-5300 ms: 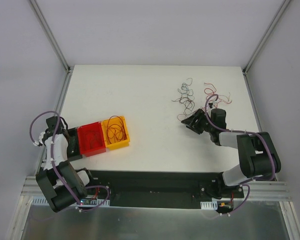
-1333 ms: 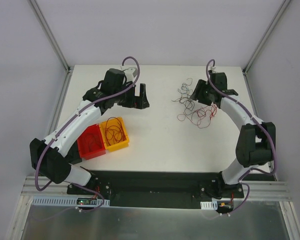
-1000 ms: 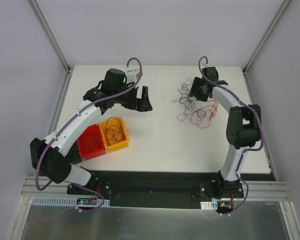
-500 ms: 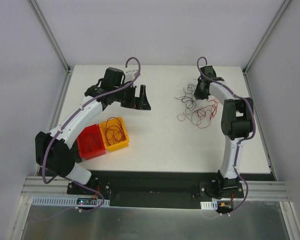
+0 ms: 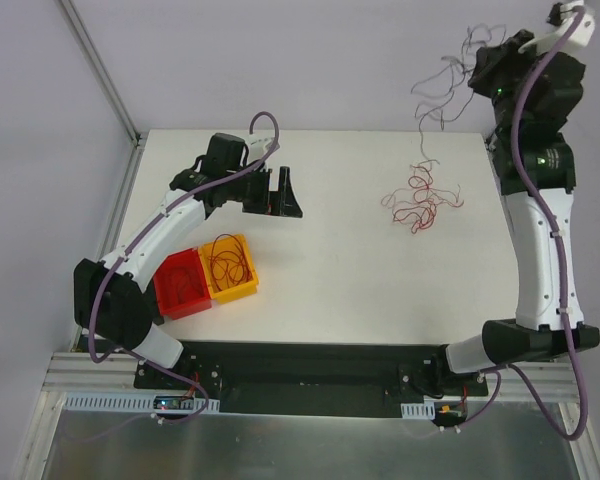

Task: Untangle the cables

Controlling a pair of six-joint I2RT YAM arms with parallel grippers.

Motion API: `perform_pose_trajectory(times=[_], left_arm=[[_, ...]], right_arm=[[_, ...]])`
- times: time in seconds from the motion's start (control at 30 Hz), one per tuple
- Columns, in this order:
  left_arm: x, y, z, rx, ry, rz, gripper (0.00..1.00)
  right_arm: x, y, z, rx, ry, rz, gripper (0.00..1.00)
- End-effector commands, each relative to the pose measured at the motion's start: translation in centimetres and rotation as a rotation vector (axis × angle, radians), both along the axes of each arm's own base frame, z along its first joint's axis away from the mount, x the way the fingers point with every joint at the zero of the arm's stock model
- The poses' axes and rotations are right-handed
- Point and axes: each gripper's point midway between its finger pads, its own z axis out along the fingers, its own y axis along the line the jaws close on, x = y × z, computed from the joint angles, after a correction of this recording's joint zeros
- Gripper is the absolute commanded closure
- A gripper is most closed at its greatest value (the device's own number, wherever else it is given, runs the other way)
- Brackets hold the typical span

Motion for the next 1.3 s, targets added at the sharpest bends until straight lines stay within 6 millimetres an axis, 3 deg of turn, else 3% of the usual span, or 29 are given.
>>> perform_pose_trajectory(times=[0.0, 0.07, 0.17, 0.27, 0.33, 0.4, 0.47, 0.7, 0.9, 1.1, 1.27], left_arm=[[0.0, -0.4, 1.2, -0.049, -0.022, -0.019, 0.08], [-0.1, -0.6, 1.5, -0.064, -0.025, -0.028, 0.08], [-0.4, -0.6, 2.0, -0.079, -0.047, -0.039, 0.08], [-0.8, -0.7, 3.0, -0.102, -0.082, -0.056, 0.08], [-1.0, -0.7, 3.4, -0.113, -0.101, -0.065, 0.08], [-1.2, -0.9, 3.8, -0.131, -0.109, -0.075, 0.09], [-1.5, -1.4, 4.2, -0.171, -0.099, -0.100, 0.09], [-3.7, -3.6, 6.0, -0.353, -0.074, -0.230, 0.12], [-6.3, -6.6, 6.0, -0.393, -0.088, -0.318, 0.06], [-4.8, -10.7, 5.9, -0.392, 0.074, -0.169, 0.07], [-2.9, -13.6, 2.3, -0.337, 0.165, -0.079, 0.06]], right_arm=[[1.9, 1.5, -1.6, -0.036, 0.056, 0.076, 1.00], [1.2, 2.5, -1.8, -0.023, 0.025, 0.129, 1.00], [0.9, 2.9, -4.8, -0.018, 0.050, 0.157, 1.00], [0.0, 4.5, -10.1, -0.016, 0.173, 0.252, 1.00], [-0.8, 5.5, -15.3, 0.002, 0.282, 0.314, 1.00], [-1.6, 6.5, -18.5, 0.022, 0.355, 0.377, 1.00], [-2.8, 8.1, -19.8, 0.039, 0.388, 0.479, 0.99], [-7.7, 10.4, -19.8, 0.069, 0.380, 0.633, 1.00], [-12.1, 11.9, -20.5, 0.096, 0.341, 0.756, 1.00], [-14.2, 12.2, -21.2, 0.170, 0.309, 0.767, 1.00], [-15.2, 12.3, -21.0, 0.195, 0.270, 0.783, 1.00]])
